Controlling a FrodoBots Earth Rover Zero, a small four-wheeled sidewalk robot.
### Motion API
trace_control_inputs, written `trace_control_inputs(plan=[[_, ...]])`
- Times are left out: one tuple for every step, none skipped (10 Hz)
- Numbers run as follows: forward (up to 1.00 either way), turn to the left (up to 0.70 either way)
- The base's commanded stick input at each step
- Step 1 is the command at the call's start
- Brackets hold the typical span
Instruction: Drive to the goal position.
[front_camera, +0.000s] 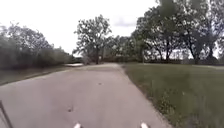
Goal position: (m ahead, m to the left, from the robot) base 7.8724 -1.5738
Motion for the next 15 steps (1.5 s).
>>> trace_control_inputs(plan=[[1.0,0.0],[1.0,0.0],[1.0,0.01],[1.0,0.08],[1.0,0.24],[1.0,0.3],[1.0,0.0],[1.0,0.0],[1.0,0.0],[1.0,0.0],[1.0,0.0],[1.0,0.0],[1.0,0.0],[1.0,0.0],[1.0,0.0]])
